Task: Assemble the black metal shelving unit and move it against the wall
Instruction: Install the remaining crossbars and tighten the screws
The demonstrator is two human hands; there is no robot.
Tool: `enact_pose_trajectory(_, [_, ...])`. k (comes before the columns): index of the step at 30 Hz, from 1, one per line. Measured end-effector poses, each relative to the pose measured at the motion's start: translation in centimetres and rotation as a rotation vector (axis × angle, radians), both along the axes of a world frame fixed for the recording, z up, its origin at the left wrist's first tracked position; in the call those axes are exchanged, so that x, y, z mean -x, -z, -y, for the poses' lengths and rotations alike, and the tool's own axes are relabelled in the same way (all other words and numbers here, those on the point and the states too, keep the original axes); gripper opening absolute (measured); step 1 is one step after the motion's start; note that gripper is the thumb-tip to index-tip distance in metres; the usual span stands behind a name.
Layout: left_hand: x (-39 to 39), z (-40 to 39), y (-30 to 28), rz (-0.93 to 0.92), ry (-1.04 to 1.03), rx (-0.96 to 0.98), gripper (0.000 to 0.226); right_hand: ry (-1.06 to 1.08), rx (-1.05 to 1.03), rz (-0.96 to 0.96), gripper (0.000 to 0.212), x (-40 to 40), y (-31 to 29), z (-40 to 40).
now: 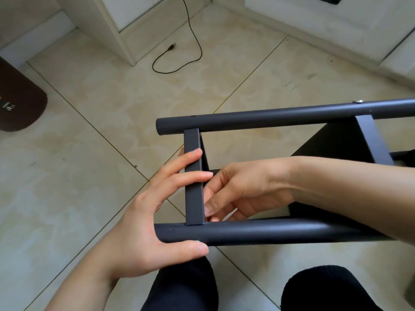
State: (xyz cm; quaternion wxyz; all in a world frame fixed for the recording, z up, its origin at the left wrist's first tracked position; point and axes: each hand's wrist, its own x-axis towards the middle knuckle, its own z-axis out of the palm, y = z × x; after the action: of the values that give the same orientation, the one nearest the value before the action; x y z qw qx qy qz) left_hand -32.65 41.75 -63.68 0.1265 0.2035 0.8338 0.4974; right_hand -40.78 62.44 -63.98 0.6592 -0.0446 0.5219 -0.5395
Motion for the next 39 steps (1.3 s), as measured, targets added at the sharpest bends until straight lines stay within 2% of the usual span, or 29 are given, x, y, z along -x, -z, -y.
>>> enact_pose_trajectory(6, [0.1,-0.1,-0.3,0.001,-0.010,-0.014,0.078,-0.026,-0.009,-0.039,0.017,0.2,-0.1,-0.1])
enact_pose_trajectory(11, [0.0,-0.1,-0.2,0.010,-0.012,-0.008,0.079,-0.055,-0.028,0.000,0.010,-0.2,0.2,0.1])
enact_pose_trajectory(22, [0.0,-0.1,-0.1,0.024,-0.014,-0.008,0.080,-0.041,-0.058,0.001,0.012,-0.5,0.4,0.2])
enact_pose_trajectory(27, [0.0,-0.1,-0.1,0.041,-0.008,-0.005,0.081,-0.032,-0.122,-0.045,0.020,-1.0,0.6,0.6])
enact_pose_trajectory(34, [-0.1,-0.1,-0.1,0.032,-0.013,0.002,0.080,-0.020,-0.073,-0.102,0.010,-1.2,0.5,0.7])
enact_pose_trajectory(39, [0.1,-0.1,-0.2,0.051,-0.015,-0.013,0.079,-0.060,-0.099,-0.045,0.011,-0.3,0.0,0.4])
